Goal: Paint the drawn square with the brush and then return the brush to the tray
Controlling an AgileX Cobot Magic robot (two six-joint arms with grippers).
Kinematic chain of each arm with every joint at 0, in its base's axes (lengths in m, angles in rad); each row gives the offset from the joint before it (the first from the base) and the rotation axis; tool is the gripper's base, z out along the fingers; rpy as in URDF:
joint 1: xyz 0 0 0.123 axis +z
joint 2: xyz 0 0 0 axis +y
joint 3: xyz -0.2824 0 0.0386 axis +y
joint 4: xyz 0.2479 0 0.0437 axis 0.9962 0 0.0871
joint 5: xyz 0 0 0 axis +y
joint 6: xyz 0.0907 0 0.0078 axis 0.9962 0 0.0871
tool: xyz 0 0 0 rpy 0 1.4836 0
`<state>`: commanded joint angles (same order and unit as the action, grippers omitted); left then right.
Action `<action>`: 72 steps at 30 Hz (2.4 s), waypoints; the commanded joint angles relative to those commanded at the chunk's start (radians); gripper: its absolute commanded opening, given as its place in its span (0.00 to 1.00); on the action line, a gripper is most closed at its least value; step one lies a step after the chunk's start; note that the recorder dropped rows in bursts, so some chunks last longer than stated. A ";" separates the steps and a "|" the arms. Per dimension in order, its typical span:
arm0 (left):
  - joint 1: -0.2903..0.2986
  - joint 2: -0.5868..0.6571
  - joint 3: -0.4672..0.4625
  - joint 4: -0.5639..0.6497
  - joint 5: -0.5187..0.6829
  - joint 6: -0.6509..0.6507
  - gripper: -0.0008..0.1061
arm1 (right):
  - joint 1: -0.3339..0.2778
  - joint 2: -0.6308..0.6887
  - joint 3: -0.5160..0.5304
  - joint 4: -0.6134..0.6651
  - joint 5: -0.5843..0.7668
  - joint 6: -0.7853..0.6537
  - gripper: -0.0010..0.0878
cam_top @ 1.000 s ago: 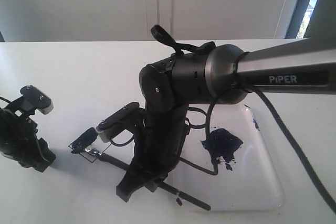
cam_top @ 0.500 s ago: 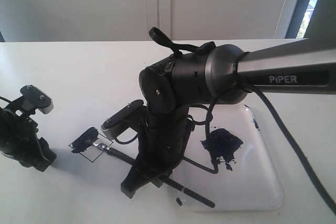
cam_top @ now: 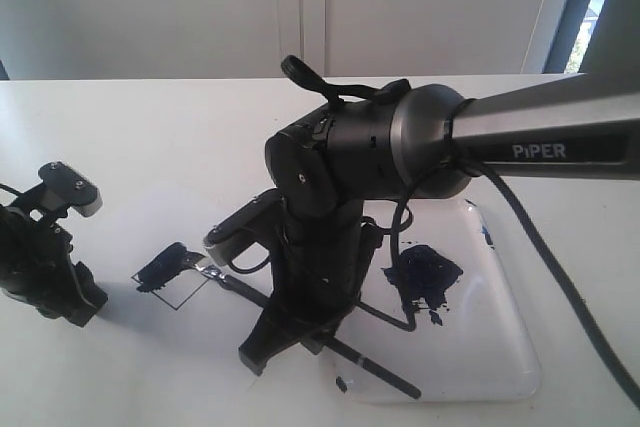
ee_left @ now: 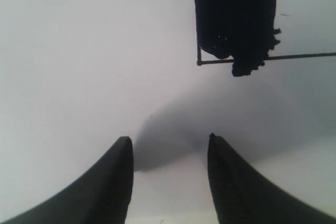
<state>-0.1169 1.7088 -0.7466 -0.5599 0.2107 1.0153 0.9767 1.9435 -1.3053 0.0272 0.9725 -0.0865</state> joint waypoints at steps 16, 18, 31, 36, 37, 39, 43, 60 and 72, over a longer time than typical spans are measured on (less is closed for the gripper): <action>0.000 0.000 0.000 0.000 0.000 0.000 0.47 | 0.000 0.000 0.000 0.119 0.044 -0.097 0.01; 0.000 0.000 0.000 0.000 0.000 0.000 0.47 | 0.000 0.000 0.000 0.119 0.047 -0.097 0.01; -0.020 -0.163 0.000 0.000 0.118 -0.023 0.47 | 0.000 0.000 0.000 0.137 0.042 -0.123 0.01; -0.087 -0.160 0.036 0.105 0.154 -0.073 0.47 | 0.000 0.000 0.000 0.137 0.041 -0.123 0.01; -0.095 -0.160 0.037 0.133 0.141 -0.097 0.47 | 0.000 0.000 0.000 0.137 0.041 -0.123 0.01; -0.094 -0.160 0.037 0.162 0.123 -0.137 0.47 | 0.000 0.000 0.000 0.137 0.041 -0.123 0.01; -0.094 -0.122 0.037 0.164 0.086 -0.148 0.47 | 0.000 0.000 0.000 0.139 0.035 -0.123 0.01; -0.094 -0.062 0.037 0.164 0.030 -0.155 0.47 | 0.000 0.000 0.000 0.177 0.059 -0.142 0.01; -0.094 -0.062 0.037 0.164 0.026 -0.157 0.47 | 0.000 0.000 0.000 0.202 0.081 -0.161 0.01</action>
<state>-0.2112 1.6471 -0.7100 -0.3956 0.2364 0.8582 0.9767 1.9435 -1.3053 0.2291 1.0535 -0.2480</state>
